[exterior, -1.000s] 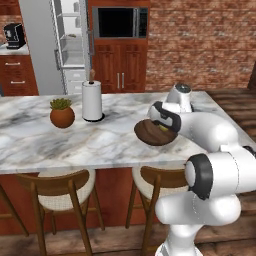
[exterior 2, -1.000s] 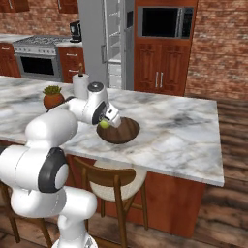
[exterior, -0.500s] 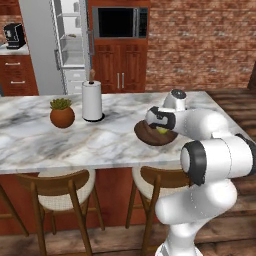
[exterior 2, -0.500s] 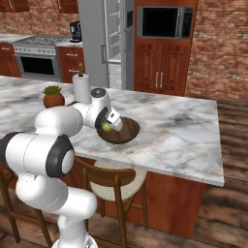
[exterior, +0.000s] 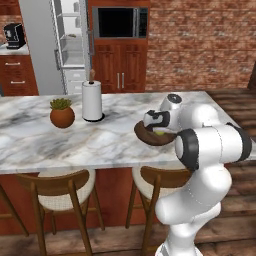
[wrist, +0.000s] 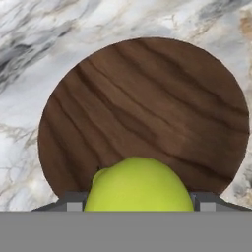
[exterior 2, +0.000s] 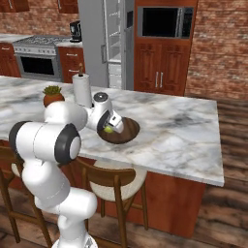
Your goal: Retrieve the pear and banana from the fridge and place them into the bowl on the dining table.
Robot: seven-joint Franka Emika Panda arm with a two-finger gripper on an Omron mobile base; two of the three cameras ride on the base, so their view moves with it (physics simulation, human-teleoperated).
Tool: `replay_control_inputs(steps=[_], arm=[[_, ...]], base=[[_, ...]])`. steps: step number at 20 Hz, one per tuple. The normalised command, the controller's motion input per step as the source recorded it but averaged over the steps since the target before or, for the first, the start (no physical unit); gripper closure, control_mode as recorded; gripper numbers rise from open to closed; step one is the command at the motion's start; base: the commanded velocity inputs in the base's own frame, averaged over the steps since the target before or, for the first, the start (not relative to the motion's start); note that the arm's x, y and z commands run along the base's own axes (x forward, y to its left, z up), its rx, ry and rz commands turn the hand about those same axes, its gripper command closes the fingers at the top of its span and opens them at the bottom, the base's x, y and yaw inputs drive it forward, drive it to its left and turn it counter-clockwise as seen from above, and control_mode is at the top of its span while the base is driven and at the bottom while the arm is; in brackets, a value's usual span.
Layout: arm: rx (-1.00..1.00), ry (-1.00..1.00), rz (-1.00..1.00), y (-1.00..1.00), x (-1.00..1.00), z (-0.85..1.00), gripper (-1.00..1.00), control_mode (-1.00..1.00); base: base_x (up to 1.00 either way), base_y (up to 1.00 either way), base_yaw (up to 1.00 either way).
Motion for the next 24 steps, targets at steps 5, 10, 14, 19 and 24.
replay_control_inputs(steps=[5, 10, 14, 19, 24], arm=[[0.00, 0.00, 0.00, 0.00, 0.27, -0.22, 1.00, -1.00], [0.00, 0.00, 0.00, 0.00, 0.23, -0.16, 1.00, -1.00], [0.00, 0.00, 0.00, -0.05, 0.28, -0.18, -1.00, -1.00], [0.01, 0.00, 0.00, -0.10, 0.23, -0.17, -1.00, -1.00], [0.01, 0.00, -0.01, -0.07, 0.03, 0.00, -1.00, -1.00]], base=[[0.00, 0.00, 0.00], [0.00, 0.00, 0.00], [0.00, 0.00, 0.00], [0.00, 0.00, 0.00], [0.00, 0.00, 0.00]])
